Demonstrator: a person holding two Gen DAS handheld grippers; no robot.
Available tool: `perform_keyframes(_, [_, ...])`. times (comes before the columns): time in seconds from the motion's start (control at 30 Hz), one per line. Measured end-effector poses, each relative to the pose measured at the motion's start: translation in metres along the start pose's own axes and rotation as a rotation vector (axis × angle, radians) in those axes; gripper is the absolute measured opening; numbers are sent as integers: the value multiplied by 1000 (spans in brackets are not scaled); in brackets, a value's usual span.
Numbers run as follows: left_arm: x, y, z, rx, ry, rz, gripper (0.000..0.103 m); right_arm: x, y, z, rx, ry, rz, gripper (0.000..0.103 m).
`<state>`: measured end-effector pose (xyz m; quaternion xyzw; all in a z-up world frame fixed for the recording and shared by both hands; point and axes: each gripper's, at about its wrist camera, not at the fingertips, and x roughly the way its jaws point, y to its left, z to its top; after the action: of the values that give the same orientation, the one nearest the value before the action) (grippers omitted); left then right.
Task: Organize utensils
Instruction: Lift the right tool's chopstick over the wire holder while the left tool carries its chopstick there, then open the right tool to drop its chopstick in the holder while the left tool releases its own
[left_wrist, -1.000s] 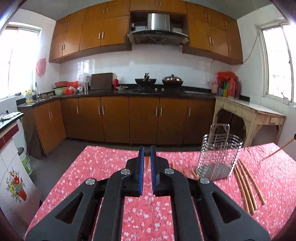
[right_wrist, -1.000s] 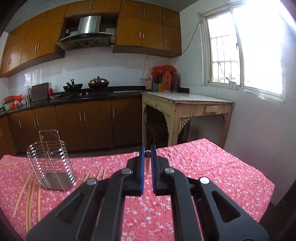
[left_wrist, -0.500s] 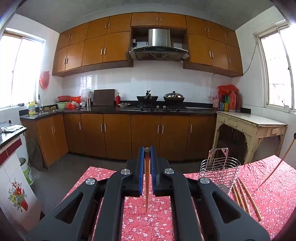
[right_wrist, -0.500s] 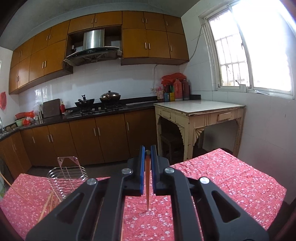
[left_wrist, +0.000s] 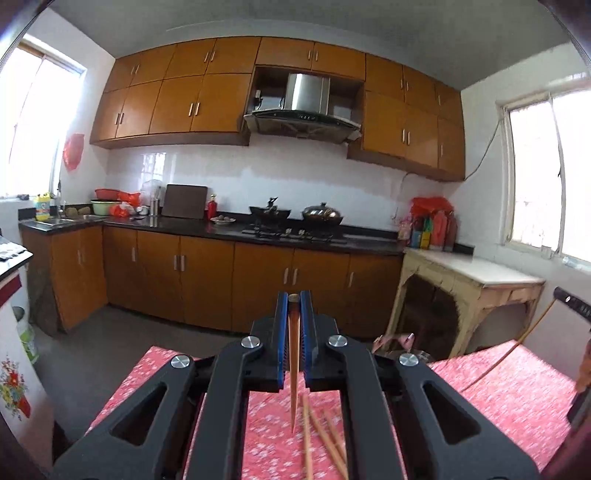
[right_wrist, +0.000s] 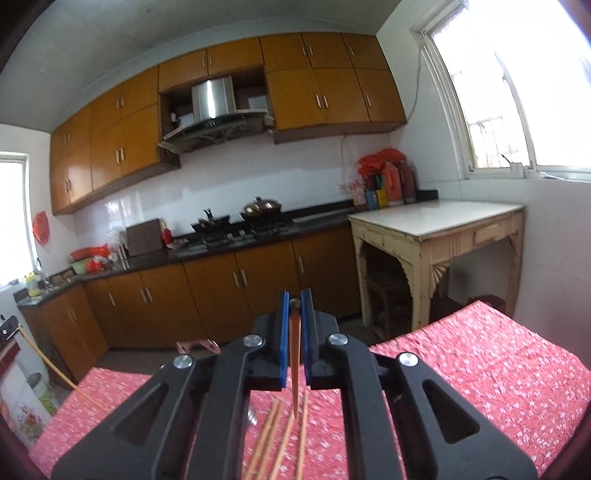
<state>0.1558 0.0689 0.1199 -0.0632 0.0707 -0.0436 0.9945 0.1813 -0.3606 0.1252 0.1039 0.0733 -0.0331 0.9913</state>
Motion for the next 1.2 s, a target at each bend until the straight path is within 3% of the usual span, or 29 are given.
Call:
perform_keyframes(0.2, [5, -18, 44, -38, -60, -53, 6, -9, 35, 44, -43, -100, 68, 7])
perform_keyframes(0.4, [30, -47, 70, -58, -82, -97, 7, 15, 67, 64, -52, -87, 142, 7])
perform_keyframes(0.7, [94, -83, 48, -60, 25, -104, 7, 85, 96, 46, -81, 47, 176, 7])
perform_keyframes(1.03, [140, -90, 19, -24, 93, -39, 7, 159, 90, 5, -49, 233, 195, 7])
perform_keyframes(1.2, [155, -90, 13, -19, 142, -32, 7, 174, 87, -4, -65, 241, 161, 9])
